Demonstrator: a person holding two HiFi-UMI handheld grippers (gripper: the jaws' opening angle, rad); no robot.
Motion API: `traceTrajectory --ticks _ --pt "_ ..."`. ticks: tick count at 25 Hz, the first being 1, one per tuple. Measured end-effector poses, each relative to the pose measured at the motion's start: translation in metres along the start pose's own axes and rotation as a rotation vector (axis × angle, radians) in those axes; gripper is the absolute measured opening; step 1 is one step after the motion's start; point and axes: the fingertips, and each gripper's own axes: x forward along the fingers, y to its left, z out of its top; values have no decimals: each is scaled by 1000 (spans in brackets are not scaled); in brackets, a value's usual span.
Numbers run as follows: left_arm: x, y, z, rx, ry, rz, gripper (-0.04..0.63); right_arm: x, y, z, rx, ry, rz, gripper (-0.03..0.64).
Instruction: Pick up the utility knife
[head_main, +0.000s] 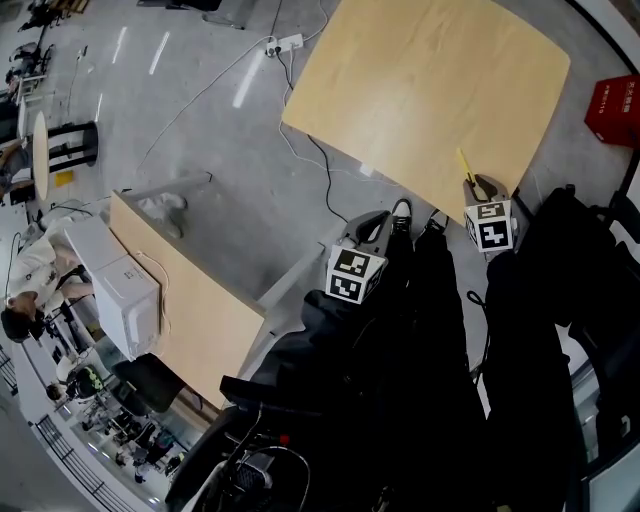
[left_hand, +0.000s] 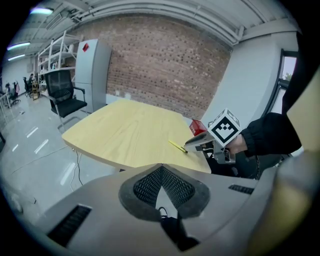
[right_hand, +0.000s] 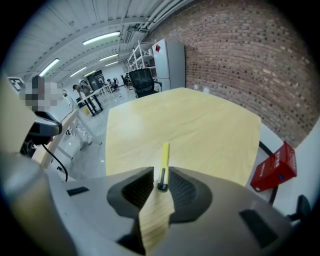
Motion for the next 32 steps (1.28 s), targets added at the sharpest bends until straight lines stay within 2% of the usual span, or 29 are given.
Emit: traceTrajectory --ticks 17,22,32 --pt "2 7 -4 -9 19 6 0 20 -4 -8 9 55 -11 80" --pt "2 7 -4 -29 11 5 0 21 -5 -9 17 54 -17 78" --pt "-3 9 -4 -19 0 7 0 10 -5 -4 25 26 -45 71"
